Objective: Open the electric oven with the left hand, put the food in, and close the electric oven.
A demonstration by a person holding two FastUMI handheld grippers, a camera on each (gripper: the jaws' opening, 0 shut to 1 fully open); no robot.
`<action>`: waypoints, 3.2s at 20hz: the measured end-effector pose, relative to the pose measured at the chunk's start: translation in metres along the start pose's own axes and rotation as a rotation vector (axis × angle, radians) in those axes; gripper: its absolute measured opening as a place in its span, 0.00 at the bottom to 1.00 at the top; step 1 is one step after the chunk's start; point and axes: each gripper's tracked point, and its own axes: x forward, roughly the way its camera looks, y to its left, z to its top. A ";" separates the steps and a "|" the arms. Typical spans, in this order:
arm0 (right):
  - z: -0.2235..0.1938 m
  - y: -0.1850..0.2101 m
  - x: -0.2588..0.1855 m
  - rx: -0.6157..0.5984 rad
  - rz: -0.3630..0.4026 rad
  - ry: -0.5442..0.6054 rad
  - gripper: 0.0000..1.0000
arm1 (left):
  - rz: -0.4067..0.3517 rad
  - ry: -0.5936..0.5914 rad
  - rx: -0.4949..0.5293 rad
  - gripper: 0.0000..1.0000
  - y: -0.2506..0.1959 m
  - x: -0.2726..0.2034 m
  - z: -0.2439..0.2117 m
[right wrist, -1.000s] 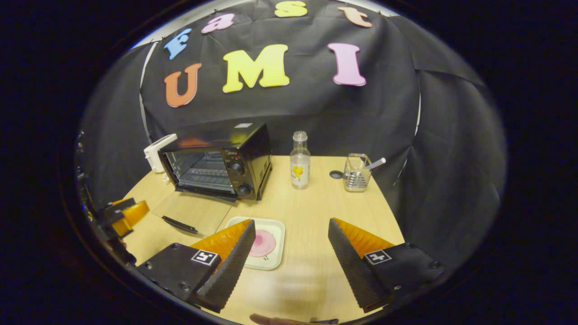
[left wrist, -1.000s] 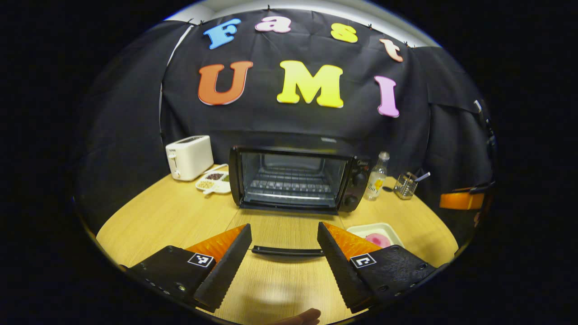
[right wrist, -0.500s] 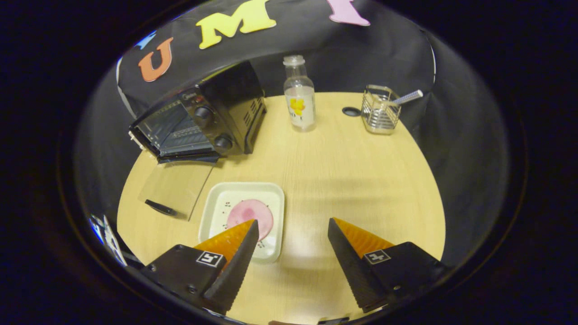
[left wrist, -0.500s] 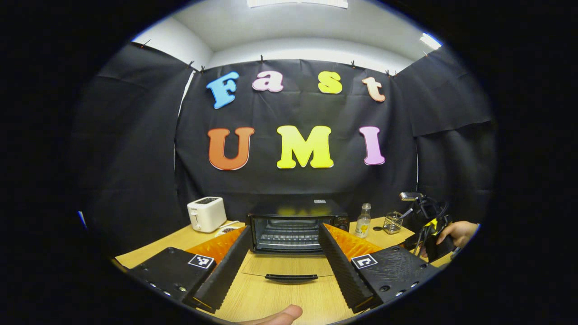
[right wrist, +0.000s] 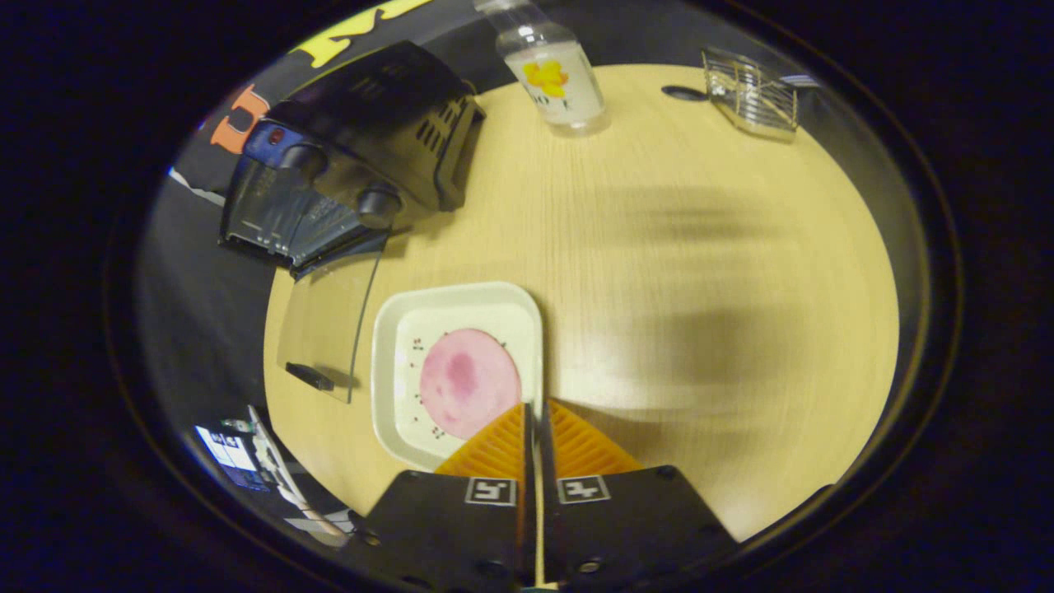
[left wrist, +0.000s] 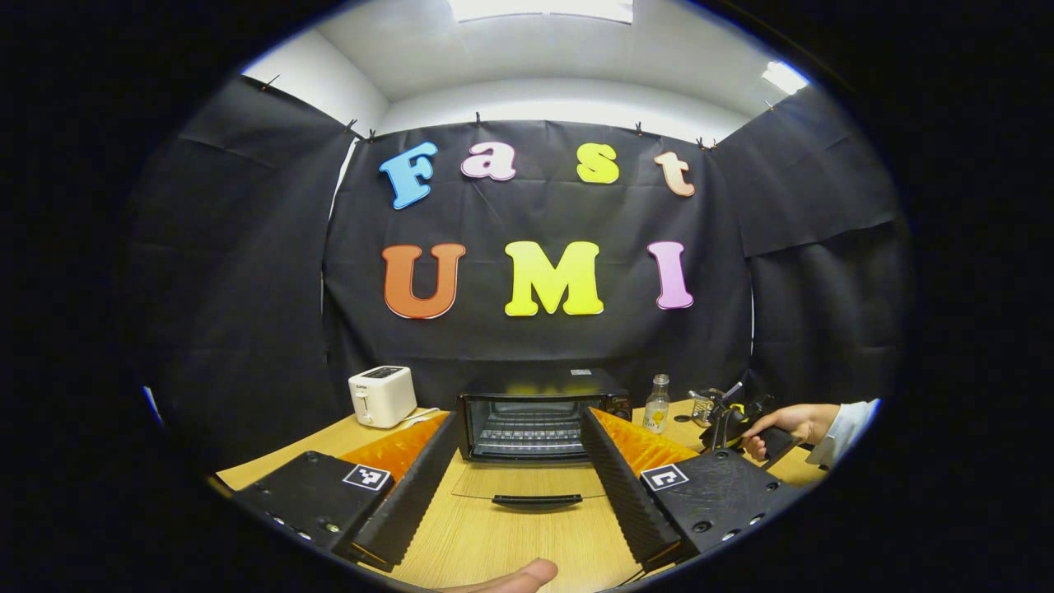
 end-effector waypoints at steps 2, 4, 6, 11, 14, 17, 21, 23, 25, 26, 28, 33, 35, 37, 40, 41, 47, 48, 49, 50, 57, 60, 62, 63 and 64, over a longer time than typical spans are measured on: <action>0.005 0.000 -0.005 0.014 0.050 0.030 0.02 | 0.000 -0.012 -0.004 0.95 0.003 -0.002 0.002; 0.006 -0.002 -0.007 0.018 0.080 0.029 0.01 | 0.000 -0.020 -0.020 0.94 0.006 -0.004 0.003; 0.003 -0.003 -0.008 0.051 0.106 0.021 0.01 | 0.005 -0.009 -0.036 0.94 0.010 -0.007 0.001; -0.008 -0.014 -0.017 0.147 0.140 -0.033 0.01 | -0.003 -0.023 -0.028 0.94 0.020 -0.014 0.010; -0.016 -0.025 -0.036 0.208 0.150 -0.076 0.01 | -0.018 -0.029 -0.020 0.94 0.016 -0.023 0.013; -0.018 -0.034 -0.057 0.231 0.132 -0.144 0.04 | -0.028 -0.033 -0.013 0.94 0.017 -0.029 0.011; -0.019 -0.025 -0.087 0.226 0.137 -0.217 0.01 | -0.040 -0.010 -0.029 0.95 0.020 -0.033 -0.001; -0.016 -0.013 -0.100 0.199 0.133 -0.253 0.01 | -0.052 -0.001 -0.032 0.95 0.020 -0.034 -0.004; -0.015 0.006 -0.112 0.170 0.142 -0.278 0.04 | -0.050 0.007 -0.019 0.84 0.026 -0.034 -0.010; -0.015 0.019 -0.116 0.155 0.154 -0.288 0.04 | -0.047 0.010 -0.013 0.94 0.028 -0.033 -0.013; -0.015 0.044 -0.123 0.120 0.182 -0.301 0.01 | -0.048 0.021 -0.012 0.94 0.032 -0.032 -0.020; -0.010 0.104 -0.110 0.050 0.206 -0.333 0.01 | -0.044 0.035 -0.039 0.94 0.044 -0.032 -0.034; -0.009 0.126 -0.098 0.030 0.209 -0.337 0.01 | -0.051 0.044 -0.050 0.84 0.046 -0.031 -0.040; -0.010 0.151 -0.077 0.030 0.244 -0.318 0.01 | -0.048 0.052 -0.045 0.94 0.051 -0.029 -0.046; 0.002 0.187 -0.053 0.074 0.291 -0.300 0.02 | -0.046 0.063 -0.042 0.94 0.056 -0.026 -0.056; 0.009 0.194 -0.043 0.086 0.289 -0.311 0.01 | -0.048 0.067 -0.044 0.95 0.058 -0.025 -0.058; 0.059 0.231 0.004 0.252 0.291 -0.405 0.01 | -0.051 0.075 -0.040 0.95 0.067 -0.015 -0.072; 0.069 0.235 0.009 0.278 0.288 -0.428 0.04 | -0.054 0.080 -0.034 0.94 0.067 -0.013 -0.075; 0.080 0.238 0.014 0.301 0.289 -0.453 0.04 | -0.054 0.080 -0.026 0.94 0.069 -0.011 -0.078; 0.089 0.244 0.018 0.326 0.300 -0.474 0.04 | -0.046 0.075 -0.020 0.94 0.073 -0.009 -0.077; 0.147 0.264 0.038 0.413 0.314 -0.655 0.06 | -0.039 0.062 -0.040 0.94 0.094 0.004 -0.087; 0.162 0.264 0.040 0.397 0.312 -0.741 0.03 | -0.034 0.087 -0.068 0.95 0.101 0.007 -0.099; 0.171 0.260 0.045 0.407 0.292 -0.777 0.04 | -0.033 0.105 -0.070 0.95 0.104 0.007 -0.108; 0.175 0.258 0.048 0.407 0.280 -0.794 0.08 | -0.025 0.108 -0.070 0.95 0.107 0.009 -0.109; 0.180 0.255 0.049 0.408 0.272 -0.816 0.09 | -0.025 0.113 -0.071 0.95 0.107 0.010 -0.111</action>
